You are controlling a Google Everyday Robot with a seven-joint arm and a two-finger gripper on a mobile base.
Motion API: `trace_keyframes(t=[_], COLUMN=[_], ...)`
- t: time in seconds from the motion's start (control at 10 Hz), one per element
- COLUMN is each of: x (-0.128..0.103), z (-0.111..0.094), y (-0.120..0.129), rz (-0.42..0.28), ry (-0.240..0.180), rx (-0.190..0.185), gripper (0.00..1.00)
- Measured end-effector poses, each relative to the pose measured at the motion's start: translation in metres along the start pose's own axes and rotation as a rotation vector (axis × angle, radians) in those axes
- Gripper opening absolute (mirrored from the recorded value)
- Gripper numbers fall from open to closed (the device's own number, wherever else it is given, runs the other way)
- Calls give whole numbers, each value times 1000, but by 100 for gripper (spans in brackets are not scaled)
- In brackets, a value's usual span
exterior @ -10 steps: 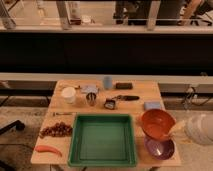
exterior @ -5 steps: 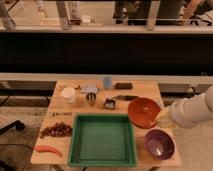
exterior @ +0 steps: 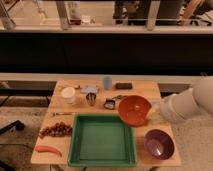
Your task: Stack bowls on top of each other
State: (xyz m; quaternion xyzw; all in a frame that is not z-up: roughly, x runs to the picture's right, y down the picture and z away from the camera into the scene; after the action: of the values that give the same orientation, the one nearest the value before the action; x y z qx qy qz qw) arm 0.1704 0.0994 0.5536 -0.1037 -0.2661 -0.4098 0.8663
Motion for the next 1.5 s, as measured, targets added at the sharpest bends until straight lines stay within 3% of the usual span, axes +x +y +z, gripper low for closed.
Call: trace_keyframes(t=[0.2, 0.4, 0.6, 0.8, 1.1, 1.5], x=[-5, -11, -14, -9, -13, -19], z=[2, 3, -2, -8, 12, 33], y=[-24, -18, 6, 55, 119, 164], rz=[-42, -10, 33, 87, 166, 254], ry=[-6, 10, 29, 40, 43, 37], rx=[-4, -3, 0, 2, -5, -36], gripper=[0, 0, 0, 0, 0, 0])
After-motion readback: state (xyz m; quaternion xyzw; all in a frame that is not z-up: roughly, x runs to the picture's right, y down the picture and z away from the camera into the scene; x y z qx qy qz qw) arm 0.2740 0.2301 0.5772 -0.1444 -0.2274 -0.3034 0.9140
